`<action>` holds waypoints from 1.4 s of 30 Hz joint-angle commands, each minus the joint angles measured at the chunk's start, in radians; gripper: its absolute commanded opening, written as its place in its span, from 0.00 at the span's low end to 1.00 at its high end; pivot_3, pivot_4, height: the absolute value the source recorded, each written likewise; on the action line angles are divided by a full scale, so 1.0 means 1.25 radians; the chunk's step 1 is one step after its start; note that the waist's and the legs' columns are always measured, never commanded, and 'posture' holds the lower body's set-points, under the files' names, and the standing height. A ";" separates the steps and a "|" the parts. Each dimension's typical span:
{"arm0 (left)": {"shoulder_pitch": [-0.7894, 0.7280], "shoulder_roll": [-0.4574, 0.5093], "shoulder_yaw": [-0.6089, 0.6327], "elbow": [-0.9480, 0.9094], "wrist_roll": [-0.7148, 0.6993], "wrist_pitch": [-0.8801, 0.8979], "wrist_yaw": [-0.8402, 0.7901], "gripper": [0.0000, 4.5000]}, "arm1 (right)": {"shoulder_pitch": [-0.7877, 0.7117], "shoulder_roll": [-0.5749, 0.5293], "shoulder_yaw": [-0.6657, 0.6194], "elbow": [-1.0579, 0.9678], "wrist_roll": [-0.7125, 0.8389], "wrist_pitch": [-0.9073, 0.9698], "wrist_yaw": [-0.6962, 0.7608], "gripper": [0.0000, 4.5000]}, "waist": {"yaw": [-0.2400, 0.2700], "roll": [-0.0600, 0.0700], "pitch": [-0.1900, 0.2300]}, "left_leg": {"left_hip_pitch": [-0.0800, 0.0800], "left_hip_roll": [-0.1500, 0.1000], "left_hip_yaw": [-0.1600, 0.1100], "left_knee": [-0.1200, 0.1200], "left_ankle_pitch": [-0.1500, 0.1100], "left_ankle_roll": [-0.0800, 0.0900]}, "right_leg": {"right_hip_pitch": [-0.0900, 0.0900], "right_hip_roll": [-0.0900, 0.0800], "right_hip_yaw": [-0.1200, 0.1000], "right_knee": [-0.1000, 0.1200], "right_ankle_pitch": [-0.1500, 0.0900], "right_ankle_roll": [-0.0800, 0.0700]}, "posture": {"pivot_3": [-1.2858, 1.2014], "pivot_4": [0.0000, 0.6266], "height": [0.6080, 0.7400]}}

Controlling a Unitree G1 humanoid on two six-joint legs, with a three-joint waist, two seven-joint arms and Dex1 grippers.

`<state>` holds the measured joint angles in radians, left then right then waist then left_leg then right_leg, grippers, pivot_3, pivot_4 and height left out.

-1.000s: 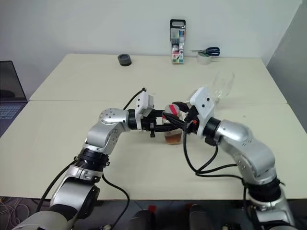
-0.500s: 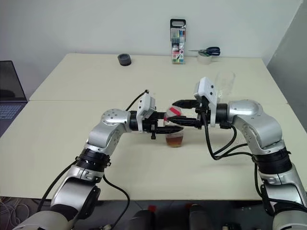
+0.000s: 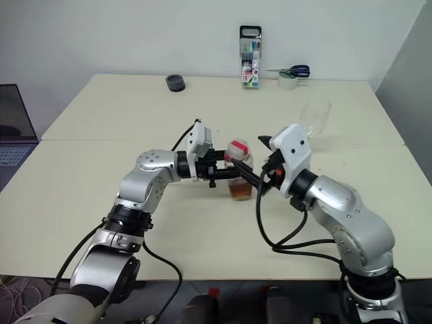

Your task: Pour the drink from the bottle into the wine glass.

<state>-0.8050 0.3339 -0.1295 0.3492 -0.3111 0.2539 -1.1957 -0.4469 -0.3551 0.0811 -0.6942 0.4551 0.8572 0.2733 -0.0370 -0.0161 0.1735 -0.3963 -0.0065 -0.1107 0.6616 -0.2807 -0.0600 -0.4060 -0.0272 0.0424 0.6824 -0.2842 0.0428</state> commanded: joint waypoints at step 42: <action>-0.053 0.007 -0.019 0.048 0.018 -0.091 -0.074 0.41 | -0.124 -0.184 -0.088 0.256 0.083 -0.156 0.408 0.88 | -0.010 0.000 0.000 | -0.001 0.000 0.000 0.000 0.000 0.001 | 0.000 0.000 0.000 0.000 0.000 0.000 | 0.52 0.24 1.00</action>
<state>-0.8405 0.3424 -0.1810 0.4228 -0.2766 0.1643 -1.2939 -0.5991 -0.5706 0.0296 -0.2922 0.5327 0.6582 0.8102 -0.0496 -0.0158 0.1736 -0.3976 -0.0073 -0.1112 0.6622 -0.2812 -0.0592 -0.4059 -0.0281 0.0418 0.6820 -0.2839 0.0426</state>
